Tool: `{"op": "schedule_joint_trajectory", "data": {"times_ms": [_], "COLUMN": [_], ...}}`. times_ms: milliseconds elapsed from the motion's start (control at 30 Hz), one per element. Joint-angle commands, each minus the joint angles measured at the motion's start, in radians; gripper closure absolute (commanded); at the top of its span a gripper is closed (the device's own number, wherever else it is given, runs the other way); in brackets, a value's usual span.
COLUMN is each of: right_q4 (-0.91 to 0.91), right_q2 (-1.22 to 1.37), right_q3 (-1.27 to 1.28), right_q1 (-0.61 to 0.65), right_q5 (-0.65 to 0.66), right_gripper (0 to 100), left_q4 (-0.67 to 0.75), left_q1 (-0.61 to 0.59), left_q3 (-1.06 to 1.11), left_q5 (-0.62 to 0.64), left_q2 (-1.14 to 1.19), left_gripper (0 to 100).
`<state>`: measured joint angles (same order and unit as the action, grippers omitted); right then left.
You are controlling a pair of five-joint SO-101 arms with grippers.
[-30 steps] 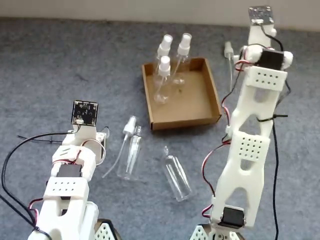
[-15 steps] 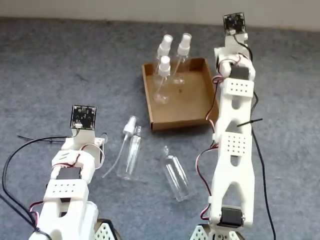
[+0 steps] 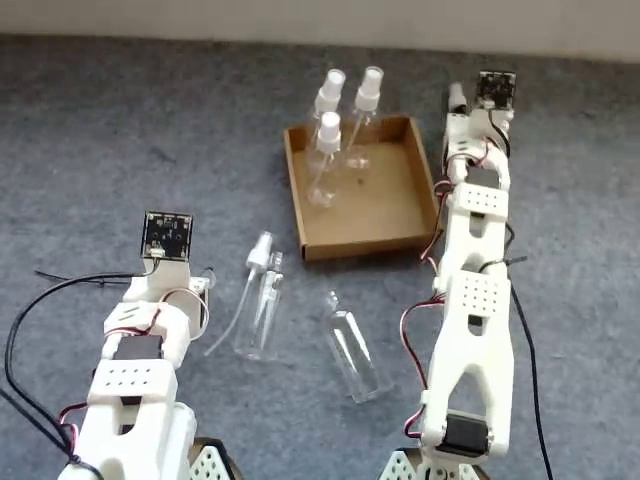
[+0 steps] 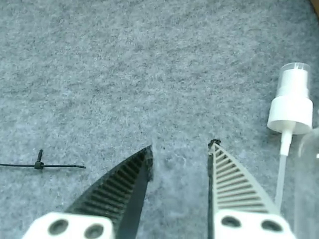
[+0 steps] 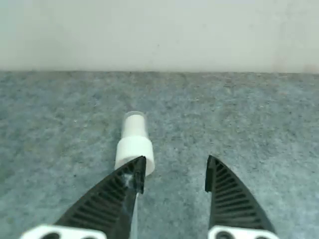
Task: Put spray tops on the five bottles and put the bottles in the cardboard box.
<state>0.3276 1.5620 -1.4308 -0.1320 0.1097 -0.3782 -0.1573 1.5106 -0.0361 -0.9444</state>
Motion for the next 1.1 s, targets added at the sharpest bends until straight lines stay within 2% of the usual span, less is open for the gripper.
{"op": "schedule_joint_trajectory", "data": {"times_ms": [0,233,400,533,633,767,1000,1067], "right_q4": [-0.113,-0.139,-0.139,-0.136,-0.087,0.22,0.961,1.133], "right_q2": [-0.021,-0.021,-0.021,-0.021,-0.022,-0.064,-0.179,-0.263], "right_q3": [0.05,0.137,0.151,0.151,0.145,0.041,-0.397,-0.357], "right_q1": [0.001,0.002,-0.013,-0.039,-0.07,-0.085,-0.038,-0.019], "right_q5": [-0.017,-0.017,0.026,0.133,0.149,0.146,0.146,0.146], "right_gripper": [82.5,83.7,99.8,99.5,99.5,99.5,99.5,99.5], "left_q4": [0.017,0.017,0.017,0.017,0.017,0.017,0.018,0.018], "left_q1": [-0.007,-0.005,-0.005,-0.005,-0.005,-0.005,-0.013,-0.013], "left_q3": [0.005,0.008,0.012,0.013,0.012,0.008,0.007,0.004], "left_q5": [0.008,0.008,0.008,0.008,0.008,0.008,0.008,0.008], "left_q2": [-0.01,-0.012,-0.012,-0.012,-0.012,-0.012,-0.012,-0.013], "left_gripper": [83,83,83,83,83,83,82,82]}}
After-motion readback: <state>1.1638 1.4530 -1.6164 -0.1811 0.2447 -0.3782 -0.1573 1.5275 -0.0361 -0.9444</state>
